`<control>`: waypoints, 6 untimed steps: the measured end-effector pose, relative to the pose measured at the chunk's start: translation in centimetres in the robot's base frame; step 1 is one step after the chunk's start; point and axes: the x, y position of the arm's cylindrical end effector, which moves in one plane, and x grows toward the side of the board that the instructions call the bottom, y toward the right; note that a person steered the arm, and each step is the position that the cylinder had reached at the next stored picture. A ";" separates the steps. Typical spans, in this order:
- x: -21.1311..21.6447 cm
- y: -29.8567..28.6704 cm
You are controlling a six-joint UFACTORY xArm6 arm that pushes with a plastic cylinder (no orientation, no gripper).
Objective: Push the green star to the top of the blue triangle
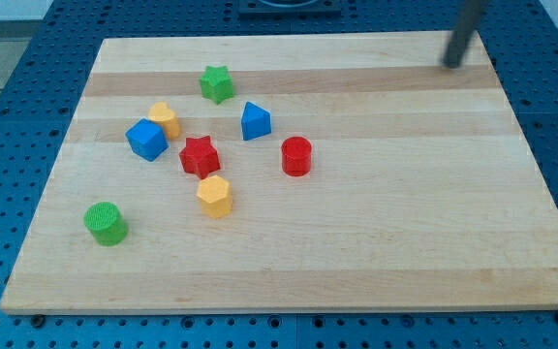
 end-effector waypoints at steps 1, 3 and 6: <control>-3.2 -9.5; -1.6 -28.5; 13.3 -19.2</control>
